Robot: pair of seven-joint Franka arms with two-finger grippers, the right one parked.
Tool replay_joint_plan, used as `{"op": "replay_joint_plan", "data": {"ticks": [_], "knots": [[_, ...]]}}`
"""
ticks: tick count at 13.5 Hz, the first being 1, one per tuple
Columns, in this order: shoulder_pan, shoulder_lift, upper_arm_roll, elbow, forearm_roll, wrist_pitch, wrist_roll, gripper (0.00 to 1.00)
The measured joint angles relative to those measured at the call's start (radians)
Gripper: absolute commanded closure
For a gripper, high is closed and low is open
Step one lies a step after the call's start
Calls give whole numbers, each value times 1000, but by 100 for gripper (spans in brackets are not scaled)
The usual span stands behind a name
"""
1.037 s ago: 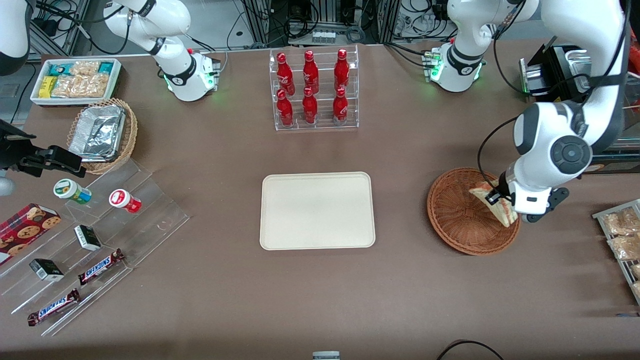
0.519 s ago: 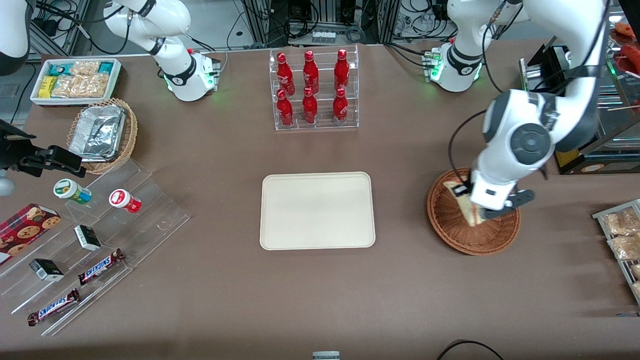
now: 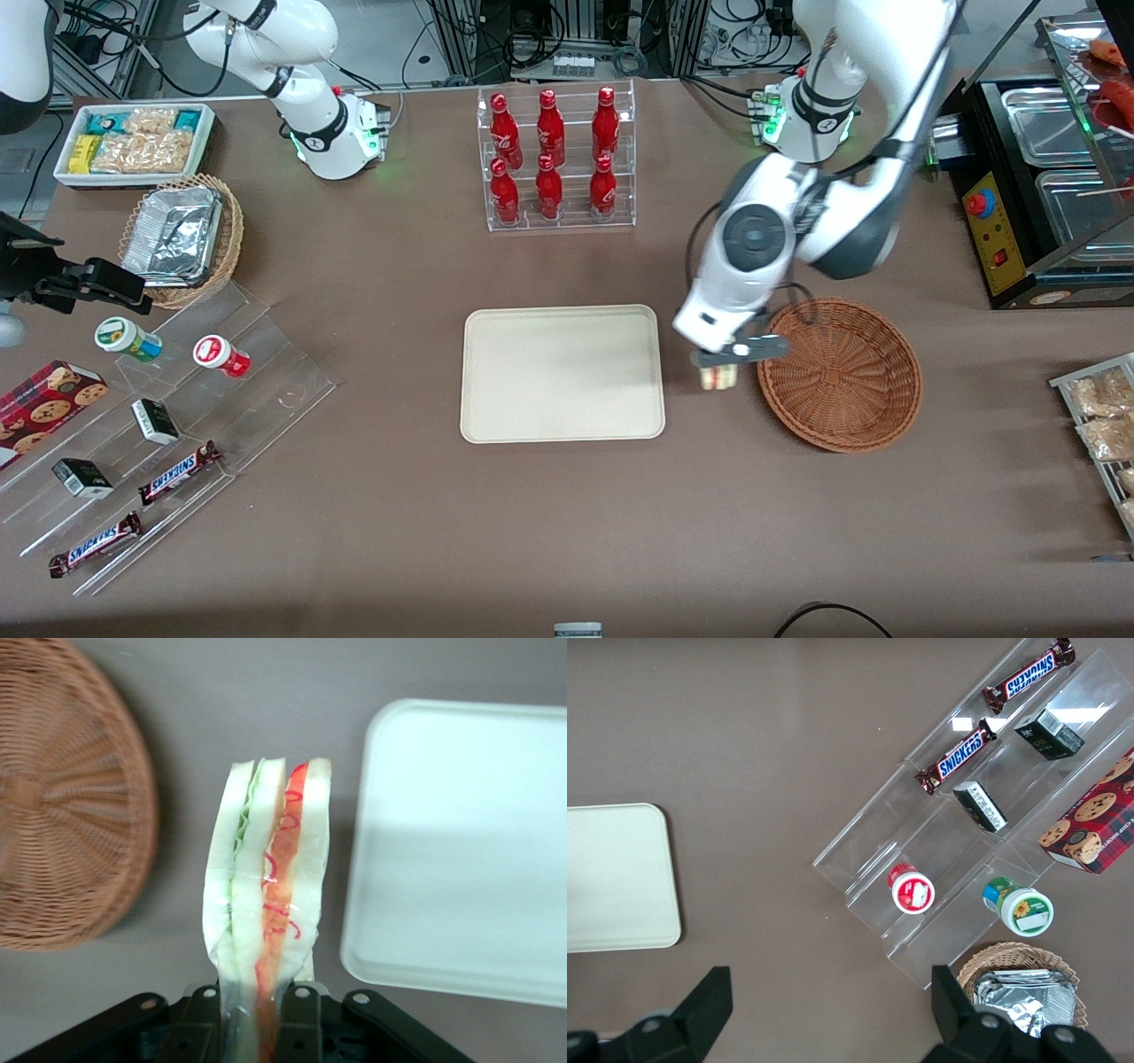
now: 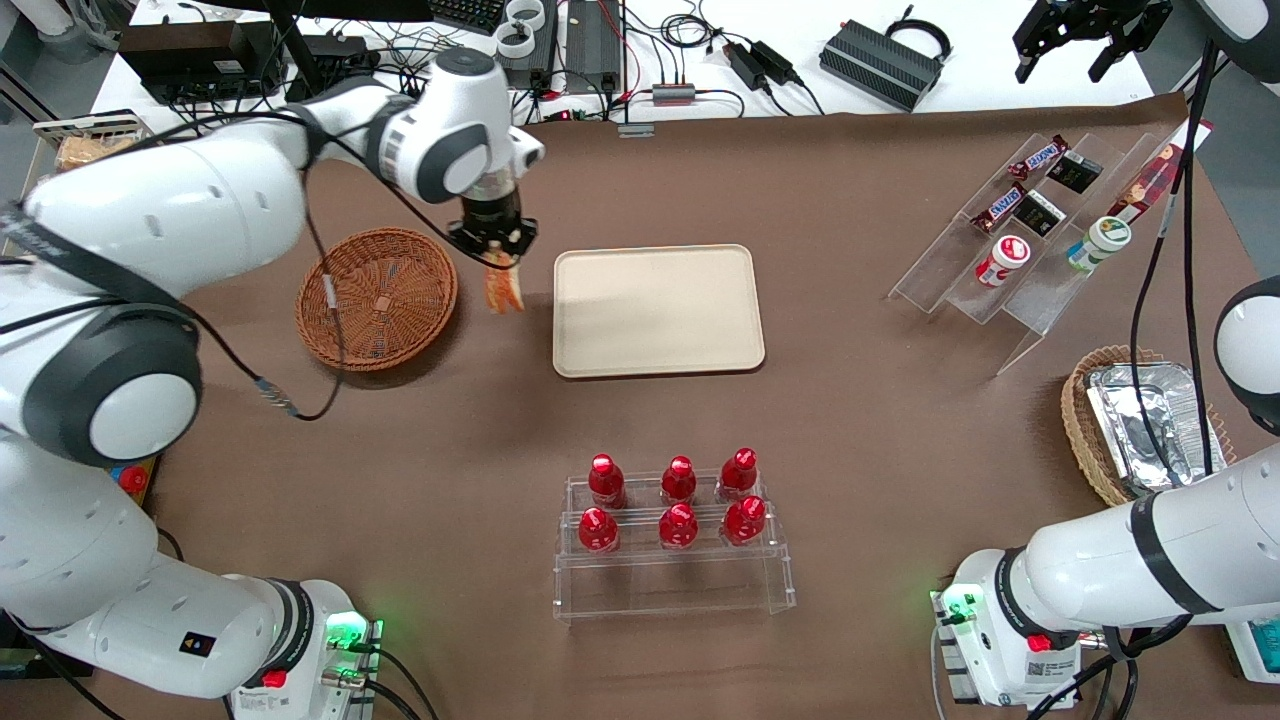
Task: Place sandwich from basket to tray
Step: 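Lift the sandwich and carry it over the cream tray, then lower the sandwich onto the tray and open the left gripper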
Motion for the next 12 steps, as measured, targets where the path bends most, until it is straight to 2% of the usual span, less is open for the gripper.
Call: {"op": "replay_joint_plan", "data": {"ticks": [6,12], "knots": [[-120,208,1,177,0,4,-2,100],[-168,358,3,317,1,7,-2,100]]}}
